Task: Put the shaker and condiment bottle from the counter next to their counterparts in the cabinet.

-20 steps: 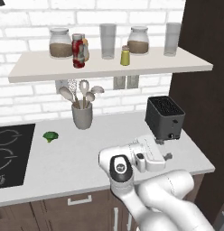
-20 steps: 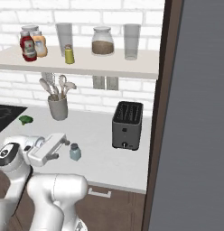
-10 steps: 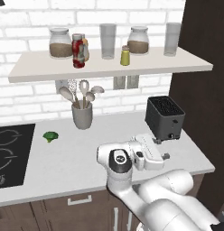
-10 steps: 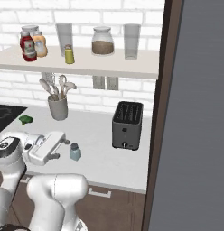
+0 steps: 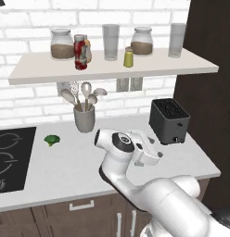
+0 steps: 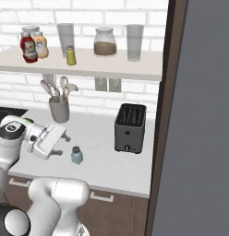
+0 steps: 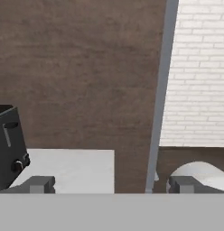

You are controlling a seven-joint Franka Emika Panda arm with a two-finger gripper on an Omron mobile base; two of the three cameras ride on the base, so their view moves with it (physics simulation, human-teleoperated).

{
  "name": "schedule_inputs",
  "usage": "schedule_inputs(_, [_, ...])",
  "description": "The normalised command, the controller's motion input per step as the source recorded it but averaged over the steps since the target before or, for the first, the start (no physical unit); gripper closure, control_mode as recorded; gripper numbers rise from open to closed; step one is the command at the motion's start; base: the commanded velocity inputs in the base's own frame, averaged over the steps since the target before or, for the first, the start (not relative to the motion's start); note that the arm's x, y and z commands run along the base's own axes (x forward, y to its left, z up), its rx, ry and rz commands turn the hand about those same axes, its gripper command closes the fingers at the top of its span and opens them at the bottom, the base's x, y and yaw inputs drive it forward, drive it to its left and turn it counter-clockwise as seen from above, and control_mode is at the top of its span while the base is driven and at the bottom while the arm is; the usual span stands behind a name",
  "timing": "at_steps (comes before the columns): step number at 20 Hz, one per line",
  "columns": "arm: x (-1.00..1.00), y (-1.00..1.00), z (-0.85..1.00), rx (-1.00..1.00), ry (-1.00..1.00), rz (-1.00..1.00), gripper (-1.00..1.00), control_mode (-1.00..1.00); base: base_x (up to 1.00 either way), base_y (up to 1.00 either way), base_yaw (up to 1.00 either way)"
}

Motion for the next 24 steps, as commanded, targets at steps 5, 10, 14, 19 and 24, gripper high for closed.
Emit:
schedule_inputs(5, [0.02,0.09,-0.07,0.0,0.0,0.0,-1.0,-1.0,0.0,0.0,0.0])
schedule_inputs(10, [0.34,0.03,-0.38,-0.01,0.0,-0.06,-1.0,-1.0,0.0,0.0,0.0])
schedule_inputs(14, [0.38,0.15,-0.6,0.0,0.0,-0.02,-1.0,-1.0,0.0,0.0,0.0])
schedule_inputs(19, [0.19,0.19,-0.4,0.0,0.0,0.0,-1.0,-1.0,0.0,0.0,0.0])
schedule_inputs(24, [0.3,0.0,0.0,0.0,0.0,0.0,-1.0,-1.0,0.0,0.0,0.0])
